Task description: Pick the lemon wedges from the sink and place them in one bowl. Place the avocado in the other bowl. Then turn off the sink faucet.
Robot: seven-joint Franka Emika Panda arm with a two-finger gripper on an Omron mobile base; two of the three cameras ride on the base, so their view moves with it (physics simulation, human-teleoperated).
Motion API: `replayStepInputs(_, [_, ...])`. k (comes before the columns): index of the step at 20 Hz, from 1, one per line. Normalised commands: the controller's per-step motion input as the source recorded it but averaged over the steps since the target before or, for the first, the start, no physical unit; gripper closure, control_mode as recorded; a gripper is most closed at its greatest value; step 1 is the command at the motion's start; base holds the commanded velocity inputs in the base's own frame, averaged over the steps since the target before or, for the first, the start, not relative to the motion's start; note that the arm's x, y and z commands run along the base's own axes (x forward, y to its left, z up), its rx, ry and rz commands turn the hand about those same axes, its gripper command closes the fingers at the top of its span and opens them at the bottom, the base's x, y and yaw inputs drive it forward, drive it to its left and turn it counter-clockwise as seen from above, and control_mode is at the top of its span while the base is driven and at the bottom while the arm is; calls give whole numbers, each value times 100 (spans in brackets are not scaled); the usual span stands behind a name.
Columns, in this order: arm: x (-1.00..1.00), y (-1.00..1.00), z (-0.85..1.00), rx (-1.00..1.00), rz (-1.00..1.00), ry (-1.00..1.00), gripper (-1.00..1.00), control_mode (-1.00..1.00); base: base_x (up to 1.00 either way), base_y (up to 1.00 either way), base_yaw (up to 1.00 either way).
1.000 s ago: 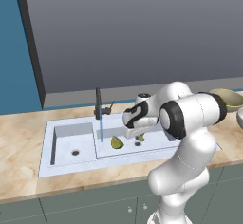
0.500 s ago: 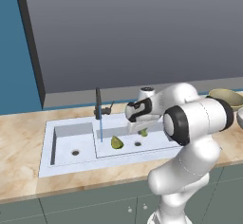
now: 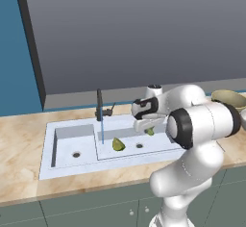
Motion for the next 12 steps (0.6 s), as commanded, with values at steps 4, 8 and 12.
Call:
replayStepInputs(4, [0,-44,24,0,-2,0,100,-100,0,0,0])
replayStepInputs(8, [0,-48,26,0,-3,0,100,-100,0,0,0])
replayStepInputs(12, [0,-49,25,0,-5,0,100,-100,0,0,0])
